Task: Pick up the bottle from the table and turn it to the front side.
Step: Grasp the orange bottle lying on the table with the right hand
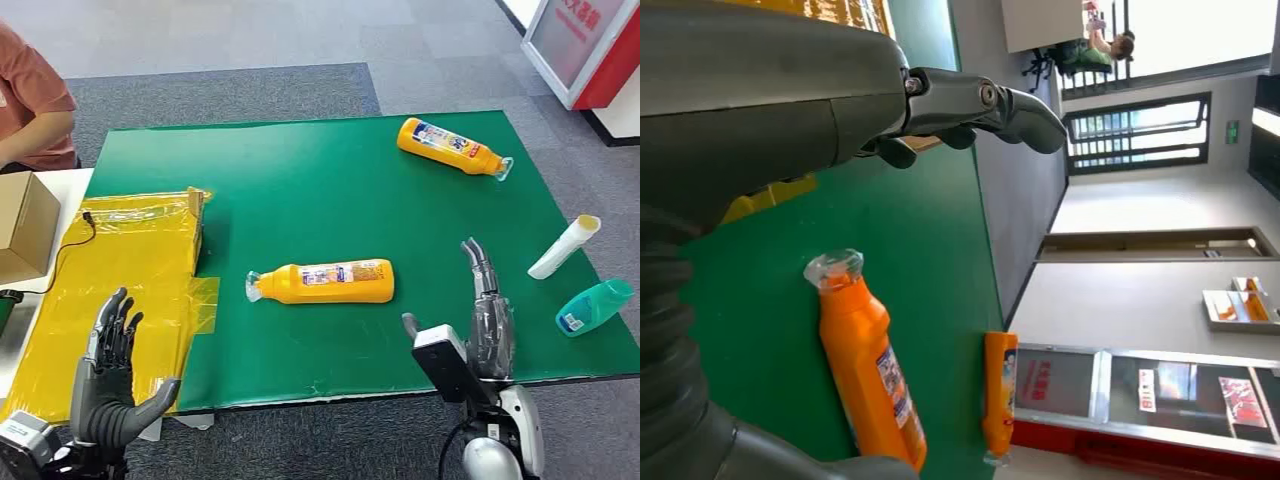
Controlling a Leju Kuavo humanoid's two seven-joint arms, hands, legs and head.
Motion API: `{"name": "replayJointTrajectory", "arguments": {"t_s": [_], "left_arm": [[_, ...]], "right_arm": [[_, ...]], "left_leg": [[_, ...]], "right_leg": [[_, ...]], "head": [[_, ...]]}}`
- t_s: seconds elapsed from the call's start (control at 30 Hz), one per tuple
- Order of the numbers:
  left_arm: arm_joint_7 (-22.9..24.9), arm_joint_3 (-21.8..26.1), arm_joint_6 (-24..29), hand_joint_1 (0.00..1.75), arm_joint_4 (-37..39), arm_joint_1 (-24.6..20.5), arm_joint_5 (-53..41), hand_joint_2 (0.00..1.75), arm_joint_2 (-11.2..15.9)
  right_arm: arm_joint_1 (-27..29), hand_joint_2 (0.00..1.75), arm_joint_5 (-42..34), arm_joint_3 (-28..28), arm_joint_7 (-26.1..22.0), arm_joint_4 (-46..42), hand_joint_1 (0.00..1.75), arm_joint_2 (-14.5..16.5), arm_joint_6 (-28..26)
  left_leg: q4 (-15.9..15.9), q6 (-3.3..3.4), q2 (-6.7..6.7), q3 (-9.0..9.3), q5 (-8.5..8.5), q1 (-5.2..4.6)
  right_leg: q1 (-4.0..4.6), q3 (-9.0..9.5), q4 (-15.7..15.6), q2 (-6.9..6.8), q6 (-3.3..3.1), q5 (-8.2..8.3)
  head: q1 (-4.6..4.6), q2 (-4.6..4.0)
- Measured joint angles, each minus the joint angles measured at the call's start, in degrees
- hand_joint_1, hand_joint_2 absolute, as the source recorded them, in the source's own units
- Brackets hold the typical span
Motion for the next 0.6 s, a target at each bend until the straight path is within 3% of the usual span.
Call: {"name": "replayJointTrajectory", "arguments": {"t_s": [0.47, 0.6], "left_arm": [[0.14, 2.04, -2.11, 0.00, -0.64, 0.11, -0.90, 1.75, -1.34], [0.13, 2.39, -2.14, 0.00, -0.66, 0.12, -1.19, 1.75, -1.60]], "right_arm": [[-1.92, 1.75, 3.71, 1.78, 4.09, 0.09, 0.00, -0.28, 0.67], [-1.90, 1.75, -2.04, 2.00, 2.79, 0.10, 0.00, -0.28, 2.83]], "left_leg": [[0.00, 0.01, -0.01, 0.00, -0.01, 0.00], [0.00, 0.00, -0.01, 0.00, -0.01, 0.00]], "right_leg": [[0.00, 0.01, 0.00, -0.01, 0.01, -0.01], [0.00, 0.01, 0.00, -0.01, 0.00, -0.02]], "head": [[0.00, 0.00], [-0.01, 0.00]]}}
